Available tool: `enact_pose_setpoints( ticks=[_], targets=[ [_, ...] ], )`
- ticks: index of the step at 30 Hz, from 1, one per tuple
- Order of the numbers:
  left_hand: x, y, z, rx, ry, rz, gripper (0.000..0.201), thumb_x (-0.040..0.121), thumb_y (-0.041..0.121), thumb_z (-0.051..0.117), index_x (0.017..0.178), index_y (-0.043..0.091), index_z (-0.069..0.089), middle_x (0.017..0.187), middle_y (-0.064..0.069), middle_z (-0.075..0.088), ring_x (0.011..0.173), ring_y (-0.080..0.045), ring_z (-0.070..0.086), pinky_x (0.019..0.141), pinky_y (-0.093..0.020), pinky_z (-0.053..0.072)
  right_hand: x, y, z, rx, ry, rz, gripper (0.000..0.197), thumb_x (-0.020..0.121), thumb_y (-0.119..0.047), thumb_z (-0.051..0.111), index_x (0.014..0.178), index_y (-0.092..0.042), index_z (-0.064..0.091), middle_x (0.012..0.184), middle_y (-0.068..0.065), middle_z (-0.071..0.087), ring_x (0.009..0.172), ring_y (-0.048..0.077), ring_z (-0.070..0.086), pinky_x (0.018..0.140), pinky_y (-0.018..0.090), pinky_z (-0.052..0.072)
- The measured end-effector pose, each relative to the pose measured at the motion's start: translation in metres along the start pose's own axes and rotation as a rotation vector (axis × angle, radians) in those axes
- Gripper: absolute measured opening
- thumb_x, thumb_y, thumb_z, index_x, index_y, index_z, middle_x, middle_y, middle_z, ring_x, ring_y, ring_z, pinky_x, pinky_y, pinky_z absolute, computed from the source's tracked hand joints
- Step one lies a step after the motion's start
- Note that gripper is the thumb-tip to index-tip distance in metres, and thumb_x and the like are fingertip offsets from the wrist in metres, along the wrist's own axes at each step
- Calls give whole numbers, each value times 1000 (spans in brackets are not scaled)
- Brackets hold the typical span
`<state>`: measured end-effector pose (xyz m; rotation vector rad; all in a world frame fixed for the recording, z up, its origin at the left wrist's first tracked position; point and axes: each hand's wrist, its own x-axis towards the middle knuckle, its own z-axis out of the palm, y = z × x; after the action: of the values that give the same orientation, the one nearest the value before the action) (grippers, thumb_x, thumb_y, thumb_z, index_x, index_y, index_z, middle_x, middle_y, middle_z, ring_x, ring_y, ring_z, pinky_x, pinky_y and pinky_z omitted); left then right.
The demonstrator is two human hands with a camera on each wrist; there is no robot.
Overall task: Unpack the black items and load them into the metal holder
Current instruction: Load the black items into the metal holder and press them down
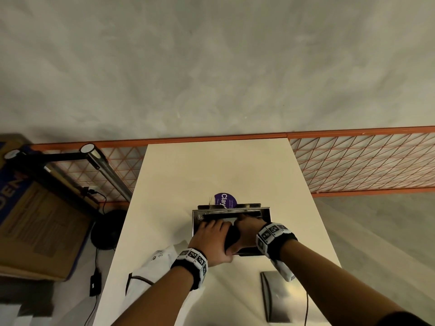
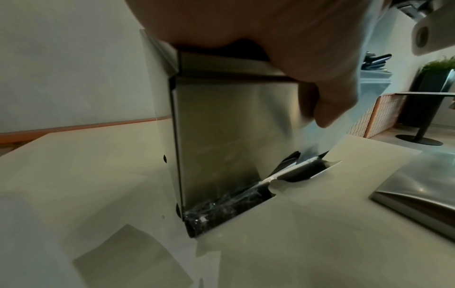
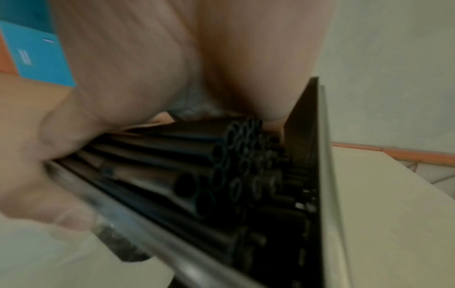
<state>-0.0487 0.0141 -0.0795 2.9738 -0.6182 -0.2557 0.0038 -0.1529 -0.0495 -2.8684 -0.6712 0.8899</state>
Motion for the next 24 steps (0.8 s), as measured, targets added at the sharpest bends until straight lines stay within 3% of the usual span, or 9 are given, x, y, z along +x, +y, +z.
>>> enact_pose_setpoints(
  ticks=[2,4,9,12,16,20,24],
  targets=[
    [1,0,0,-1,4,-1,81,66,67,46,135,25,43,129,3,53,117,-23,50,106,-43,36,0,1,1,14,27,0,87,50,-83,70,108,-18,65,113,3,59,102,24,60,89,40,52],
    [1,1,1,-1,13,0,79,68,67,47,134,24,43,129,2,53,117,-24,50,106,-43,36,-2,3,2,33,58,-12,87,53,-77,75,115,-16,62,121,2,57,112,23,56,94,39,49],
    [-1,1,2,-6,14,12,83,69,66,46,140,23,40,132,2,51,119,-23,49,109,-41,34,-7,6,11,30,121,-43,109,52,-80,69,143,-27,43,148,-1,40,141,25,31,111,53,35],
    [-3,3,2,-2,21,18,83,71,68,48,139,23,40,131,2,50,120,-23,49,108,-41,34,-9,8,16,-30,165,-46,105,53,-84,65,137,-24,48,143,4,46,137,27,37,110,51,37],
    [-6,4,3,-5,55,20,91,68,83,49,136,22,44,131,3,49,118,-22,47,104,-44,37,-15,6,19,-148,172,-95,103,53,-81,70,132,-19,47,134,6,50,128,29,45,106,52,38],
    [-5,2,1,14,63,36,84,66,71,58,133,23,43,129,3,48,120,-22,47,104,-43,37,-21,5,15,-192,142,-92,97,57,-65,79,134,-20,42,135,7,49,127,31,45,106,53,37],
    [-4,1,0,17,81,31,80,65,71,58,129,24,46,124,4,51,114,-21,50,100,-41,40,-22,3,14,-193,196,-114,85,61,-60,77,127,-18,45,125,5,54,117,30,52,99,48,44]
  ],
)
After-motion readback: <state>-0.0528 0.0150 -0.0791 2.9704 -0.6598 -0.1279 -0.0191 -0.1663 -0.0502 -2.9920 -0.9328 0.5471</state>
